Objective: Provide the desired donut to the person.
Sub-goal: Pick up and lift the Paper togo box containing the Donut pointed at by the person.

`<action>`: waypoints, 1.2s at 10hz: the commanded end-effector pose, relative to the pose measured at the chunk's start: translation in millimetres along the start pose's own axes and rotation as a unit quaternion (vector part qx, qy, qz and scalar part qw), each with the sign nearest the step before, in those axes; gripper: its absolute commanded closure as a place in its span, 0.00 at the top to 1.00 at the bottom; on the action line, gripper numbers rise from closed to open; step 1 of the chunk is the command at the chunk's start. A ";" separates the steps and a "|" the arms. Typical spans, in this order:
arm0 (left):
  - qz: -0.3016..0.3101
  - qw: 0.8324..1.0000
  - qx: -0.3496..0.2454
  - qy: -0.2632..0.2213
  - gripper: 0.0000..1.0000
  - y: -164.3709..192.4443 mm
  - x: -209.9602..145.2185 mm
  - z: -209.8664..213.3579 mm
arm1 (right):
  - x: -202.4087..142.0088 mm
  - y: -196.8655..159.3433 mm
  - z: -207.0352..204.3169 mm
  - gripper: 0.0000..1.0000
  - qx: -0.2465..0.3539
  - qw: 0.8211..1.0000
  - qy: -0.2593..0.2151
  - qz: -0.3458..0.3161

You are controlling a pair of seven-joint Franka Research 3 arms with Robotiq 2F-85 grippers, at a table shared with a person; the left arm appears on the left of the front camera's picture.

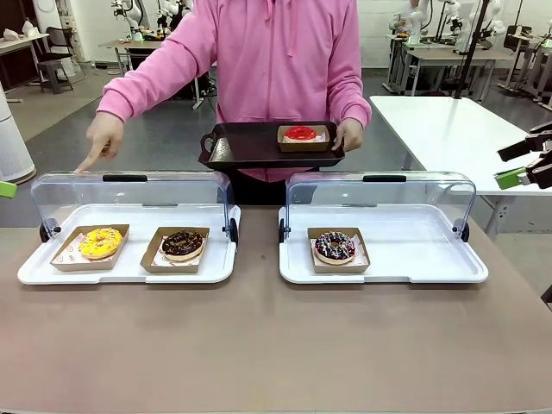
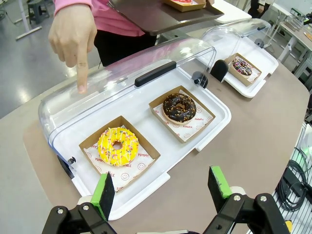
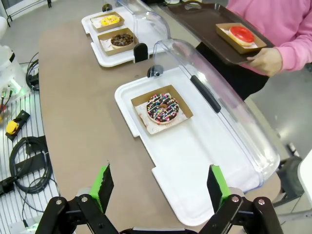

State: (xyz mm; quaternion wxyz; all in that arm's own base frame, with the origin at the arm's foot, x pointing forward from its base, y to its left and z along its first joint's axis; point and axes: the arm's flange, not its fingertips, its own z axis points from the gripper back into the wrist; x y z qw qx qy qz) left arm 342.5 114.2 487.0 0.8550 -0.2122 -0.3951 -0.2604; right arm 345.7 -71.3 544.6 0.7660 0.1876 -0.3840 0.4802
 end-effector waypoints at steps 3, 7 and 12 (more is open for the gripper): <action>-0.009 1.000 -0.005 -0.007 1.00 3.5 -2.7 0.0 | -1.8 0.0 0.1 1.00 0.006 1.000 -0.004 0.003; -0.009 1.000 -0.005 -0.007 1.00 3.5 -2.7 0.0 | -1.8 0.0 0.1 1.00 0.006 1.000 -0.004 0.003; -0.009 1.000 -0.005 -0.007 1.00 3.5 -2.7 0.0 | -1.8 0.0 0.1 1.00 0.006 1.000 -0.004 0.003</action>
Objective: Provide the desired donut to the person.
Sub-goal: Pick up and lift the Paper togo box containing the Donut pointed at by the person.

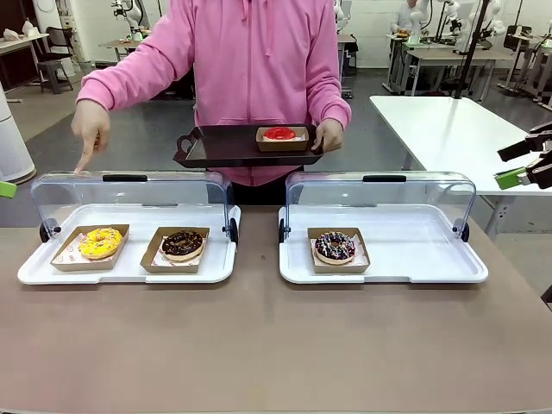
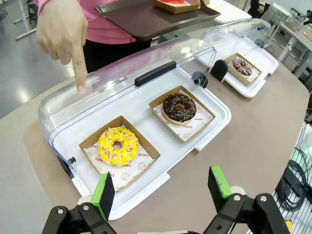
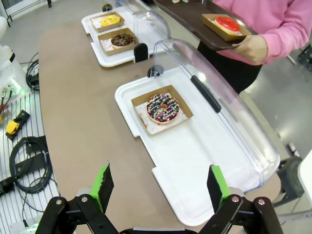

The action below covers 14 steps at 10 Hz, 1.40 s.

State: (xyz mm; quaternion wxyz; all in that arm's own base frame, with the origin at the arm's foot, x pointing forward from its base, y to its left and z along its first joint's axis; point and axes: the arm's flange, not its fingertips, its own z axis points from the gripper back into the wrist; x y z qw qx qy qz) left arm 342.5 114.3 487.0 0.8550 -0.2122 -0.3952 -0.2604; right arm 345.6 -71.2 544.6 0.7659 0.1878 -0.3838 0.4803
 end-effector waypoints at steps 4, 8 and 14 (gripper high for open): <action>-0.029 0.997 -0.010 0.065 1.00 0.5 12.4 -12.1 | -1.8 -0.1 0.1 1.00 0.006 1.000 -0.004 0.003; -0.177 0.949 -0.053 0.256 1.00 -10.2 40.0 -70.8 | -1.8 -0.1 0.1 1.00 0.006 1.000 -0.004 0.003; -0.369 0.854 -0.194 0.311 1.00 37.6 24.4 -103.0 | -1.8 -0.1 0.1 1.00 0.006 1.000 -0.004 0.003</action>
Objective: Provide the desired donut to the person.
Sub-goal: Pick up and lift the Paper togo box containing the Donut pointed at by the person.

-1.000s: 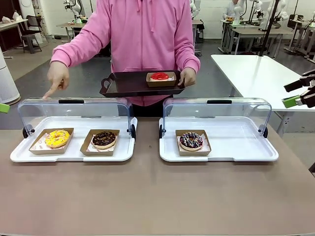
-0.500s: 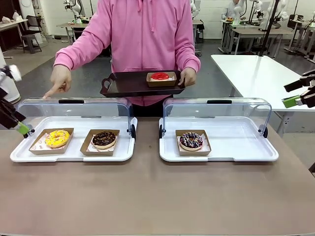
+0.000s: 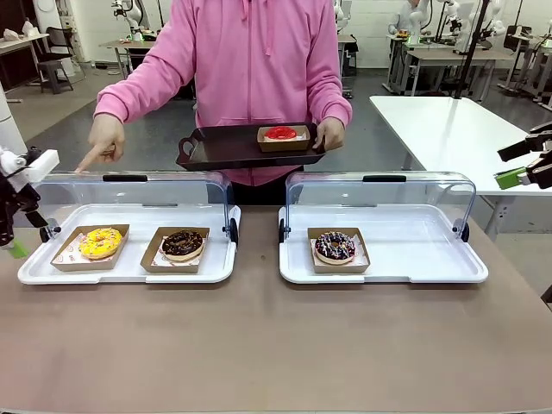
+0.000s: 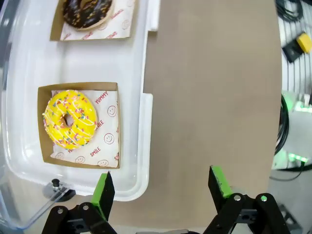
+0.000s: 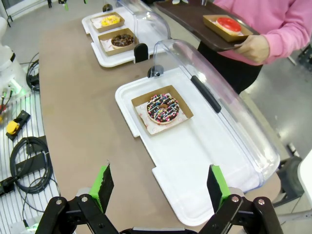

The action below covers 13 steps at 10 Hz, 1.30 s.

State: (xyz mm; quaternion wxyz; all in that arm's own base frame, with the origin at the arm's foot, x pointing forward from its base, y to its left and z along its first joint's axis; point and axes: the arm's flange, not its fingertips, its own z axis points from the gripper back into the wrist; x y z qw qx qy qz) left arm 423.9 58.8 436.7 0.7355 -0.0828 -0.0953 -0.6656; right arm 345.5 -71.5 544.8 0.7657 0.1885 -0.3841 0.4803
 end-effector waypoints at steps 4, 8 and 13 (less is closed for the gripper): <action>0.000 1.000 0.000 0.000 1.00 0.0 0.0 0.0 | -1.7 0.0 -0.3 1.00 0.005 1.000 -0.003 0.003; -0.067 0.995 -0.049 -0.049 1.00 30.6 -17.1 -40.0 | -1.7 0.0 -0.3 1.00 0.005 1.000 -0.003 0.003; -0.045 0.999 0.008 -0.021 1.00 55.7 -19.2 -84.5 | -1.7 0.0 -0.3 1.00 0.005 1.000 -0.003 0.003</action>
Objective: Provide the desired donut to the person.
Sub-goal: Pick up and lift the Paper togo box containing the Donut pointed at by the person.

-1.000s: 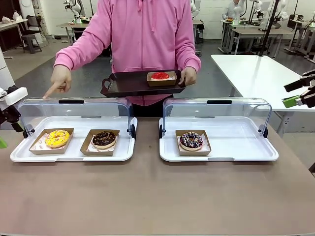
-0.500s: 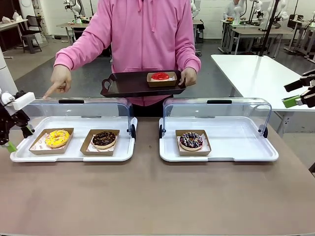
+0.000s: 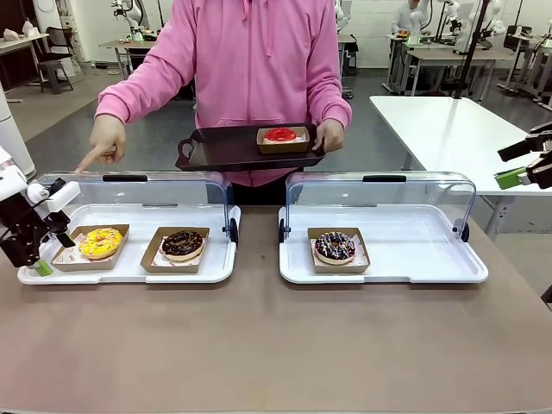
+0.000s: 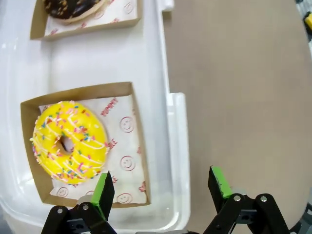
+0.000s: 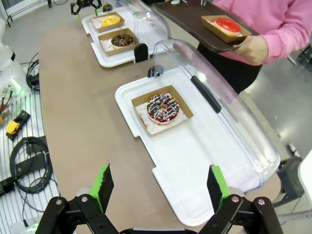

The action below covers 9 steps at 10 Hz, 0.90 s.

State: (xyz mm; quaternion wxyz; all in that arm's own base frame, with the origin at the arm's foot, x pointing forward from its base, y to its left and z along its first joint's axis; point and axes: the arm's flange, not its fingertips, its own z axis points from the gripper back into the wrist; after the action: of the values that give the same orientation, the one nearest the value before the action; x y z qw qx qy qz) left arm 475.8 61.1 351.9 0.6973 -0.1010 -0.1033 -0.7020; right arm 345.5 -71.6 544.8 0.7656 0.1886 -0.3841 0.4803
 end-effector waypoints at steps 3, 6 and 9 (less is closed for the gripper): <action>0.009 0.999 0.045 0.022 1.00 6.1 -4.2 -9.8 | -1.7 0.0 -0.3 1.00 0.005 1.000 -0.003 0.003; 0.011 0.998 0.053 0.030 1.00 10.9 -7.9 -17.1 | -1.7 0.0 -0.3 1.00 0.005 1.000 -0.003 0.003; 0.016 0.996 0.067 0.047 0.41 14.4 -10.7 -22.0 | -1.7 0.0 -0.3 1.00 0.005 1.000 -0.003 0.003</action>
State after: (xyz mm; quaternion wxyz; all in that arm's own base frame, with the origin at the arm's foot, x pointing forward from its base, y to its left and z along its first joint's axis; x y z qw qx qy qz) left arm 489.8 65.0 332.8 0.7090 -0.0351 -0.1163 -0.6947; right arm 345.5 -71.6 544.8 0.7656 0.1886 -0.3841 0.4803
